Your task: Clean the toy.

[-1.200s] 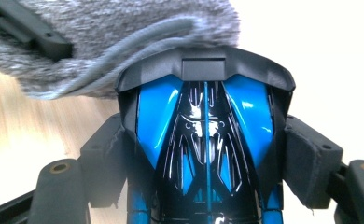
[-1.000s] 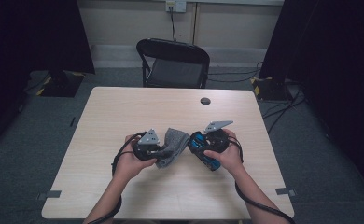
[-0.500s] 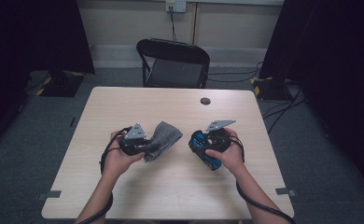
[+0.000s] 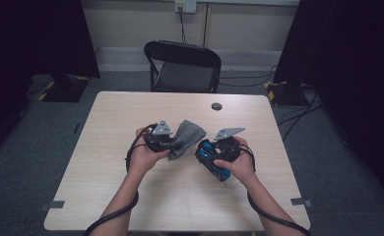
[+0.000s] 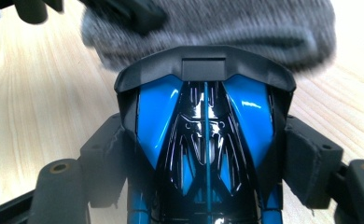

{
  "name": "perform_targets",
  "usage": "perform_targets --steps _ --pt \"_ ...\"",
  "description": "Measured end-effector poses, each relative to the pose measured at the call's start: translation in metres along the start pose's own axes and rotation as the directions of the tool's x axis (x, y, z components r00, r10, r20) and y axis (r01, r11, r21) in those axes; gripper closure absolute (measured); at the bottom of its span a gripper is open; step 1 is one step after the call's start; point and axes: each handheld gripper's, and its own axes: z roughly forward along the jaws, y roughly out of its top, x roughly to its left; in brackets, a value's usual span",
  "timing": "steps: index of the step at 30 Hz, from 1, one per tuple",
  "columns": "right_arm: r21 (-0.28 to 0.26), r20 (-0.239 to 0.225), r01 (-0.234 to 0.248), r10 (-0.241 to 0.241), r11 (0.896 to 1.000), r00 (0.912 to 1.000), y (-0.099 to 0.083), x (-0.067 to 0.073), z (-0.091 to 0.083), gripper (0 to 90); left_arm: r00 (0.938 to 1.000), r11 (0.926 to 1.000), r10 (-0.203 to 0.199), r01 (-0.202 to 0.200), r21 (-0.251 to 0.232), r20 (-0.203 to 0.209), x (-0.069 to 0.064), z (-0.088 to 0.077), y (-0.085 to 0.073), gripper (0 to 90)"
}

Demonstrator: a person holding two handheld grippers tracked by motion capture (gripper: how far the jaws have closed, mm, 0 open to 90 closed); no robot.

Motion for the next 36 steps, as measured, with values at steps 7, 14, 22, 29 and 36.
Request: perform_targets --steps 7,14,22,29,36 --pt "0.003 0.011 -0.005 0.005 1.000 0.9999 -0.002 -0.002 -0.001 26.0 0.9987 0.9999 0.015 -0.015 0.007 0.049 -0.011 0.009 0.000 75.7" --pt "0.007 0.029 -0.005 0.005 1.000 0.9996 -0.002 -0.005 -0.002 26.0 0.9979 0.9997 0.023 -0.023 -0.001 0.061 -0.015 0.003 -0.001 75.7" --pt "0.014 0.038 -0.015 0.014 1.000 0.9992 -0.004 -0.007 -0.001 26.0 0.9969 0.9995 0.030 -0.031 0.001 0.073 -0.018 -0.003 -0.008 75.7" --pt "0.011 0.047 -0.020 0.020 1.000 0.9987 -0.006 -0.010 -0.002 26.0 0.9963 0.9995 0.030 -0.030 -0.003 0.081 -0.022 -0.010 -0.015 75.7" --pt "0.002 0.053 -0.027 0.027 1.000 0.9982 -0.006 -0.012 -0.004 26.0 0.9956 0.9996 0.026 -0.027 0.010 0.090 -0.024 -0.021 -0.027 75.8"
